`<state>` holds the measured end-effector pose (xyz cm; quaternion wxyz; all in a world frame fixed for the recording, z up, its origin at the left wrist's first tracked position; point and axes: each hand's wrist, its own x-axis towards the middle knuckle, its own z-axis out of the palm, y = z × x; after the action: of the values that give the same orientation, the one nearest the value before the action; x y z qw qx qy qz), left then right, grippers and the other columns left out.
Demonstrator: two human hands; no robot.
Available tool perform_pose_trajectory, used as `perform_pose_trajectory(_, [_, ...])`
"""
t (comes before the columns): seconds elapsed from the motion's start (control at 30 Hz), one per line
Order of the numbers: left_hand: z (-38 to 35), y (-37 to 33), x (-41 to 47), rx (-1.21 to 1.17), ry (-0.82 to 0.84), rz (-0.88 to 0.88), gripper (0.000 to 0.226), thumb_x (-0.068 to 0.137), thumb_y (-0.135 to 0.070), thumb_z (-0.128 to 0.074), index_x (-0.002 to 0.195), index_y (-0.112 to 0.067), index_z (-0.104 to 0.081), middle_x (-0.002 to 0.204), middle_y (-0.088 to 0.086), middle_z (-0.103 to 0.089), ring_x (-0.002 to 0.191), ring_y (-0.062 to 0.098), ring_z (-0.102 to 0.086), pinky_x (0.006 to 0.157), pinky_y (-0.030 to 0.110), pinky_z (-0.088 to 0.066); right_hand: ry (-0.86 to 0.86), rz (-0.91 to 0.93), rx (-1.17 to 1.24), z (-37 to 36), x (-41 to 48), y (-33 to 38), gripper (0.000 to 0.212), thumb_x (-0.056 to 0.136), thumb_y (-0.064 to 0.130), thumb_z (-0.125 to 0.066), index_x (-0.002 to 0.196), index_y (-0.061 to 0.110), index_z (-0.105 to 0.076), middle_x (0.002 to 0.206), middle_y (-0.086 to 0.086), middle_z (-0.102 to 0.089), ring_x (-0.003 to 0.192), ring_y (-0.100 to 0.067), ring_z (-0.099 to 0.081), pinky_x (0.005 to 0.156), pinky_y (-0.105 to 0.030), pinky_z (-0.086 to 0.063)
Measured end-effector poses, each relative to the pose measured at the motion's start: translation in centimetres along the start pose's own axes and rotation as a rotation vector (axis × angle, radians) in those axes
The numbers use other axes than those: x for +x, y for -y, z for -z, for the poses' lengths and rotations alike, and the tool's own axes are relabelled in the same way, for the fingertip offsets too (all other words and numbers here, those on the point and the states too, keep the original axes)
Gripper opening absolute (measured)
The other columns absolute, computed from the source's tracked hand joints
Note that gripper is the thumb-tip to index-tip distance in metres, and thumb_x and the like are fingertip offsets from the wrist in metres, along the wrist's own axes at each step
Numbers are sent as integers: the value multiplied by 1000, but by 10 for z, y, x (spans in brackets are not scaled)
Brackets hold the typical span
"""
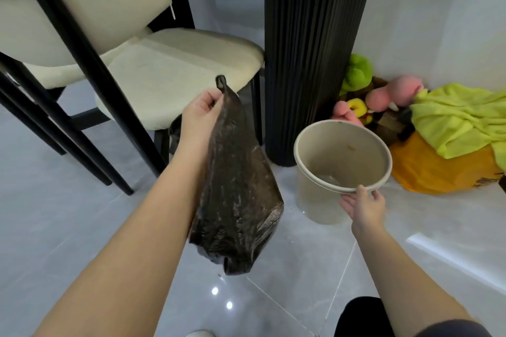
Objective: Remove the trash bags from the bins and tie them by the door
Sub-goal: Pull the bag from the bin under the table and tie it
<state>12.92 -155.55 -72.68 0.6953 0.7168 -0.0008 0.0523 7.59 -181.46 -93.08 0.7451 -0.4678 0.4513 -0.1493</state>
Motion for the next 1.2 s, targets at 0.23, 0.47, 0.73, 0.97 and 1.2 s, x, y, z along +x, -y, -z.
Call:
perform_pose_trajectory(0.23, [6,34,-3,348,73,109,27,92,-7,-53,67,-12,-60,59,3,-57,48,8,-54,43,17,-42,225,26,-440,-32,-55,-8,19,92,13,-46,107,15,-57,100,-5,-50,76,-15,-47,59,-24,-33])
perform_pose_trajectory(0.47, [-8,46,-5,335,174,262,20,92,-3,-54,76,-6,-65,66,8,-66,48,10,-64,50,21,-55,800,612,-797,-49,-110,-4,81,70,62,-63,141,36,-32,105,10,-53,94,-8,-53,89,-29,-44])
perform_pose_trajectory(0.73, [-13,56,-8,321,270,288,13,90,-3,-57,79,-5,-64,63,8,-66,48,10,-64,50,22,-55,511,773,-1231,-55,-91,-29,40,91,26,-51,131,29,-48,104,-5,-69,98,-30,-63,72,-34,-49])
perform_pose_trajectory(0.97, [10,66,-1,609,450,256,11,90,-10,-61,80,-6,-65,70,10,-67,52,11,-65,55,23,-56,792,508,-646,-46,-78,-15,37,86,3,-61,112,28,-64,105,16,-70,101,4,-63,93,-22,-47])
perform_pose_trajectory(1.2, [-6,67,-13,611,710,236,9,88,-7,-63,81,-6,-68,72,8,-68,55,12,-65,57,22,-56,1084,404,-636,-52,-96,-18,26,90,3,-59,104,25,-61,93,12,-65,85,6,-59,83,-16,-45])
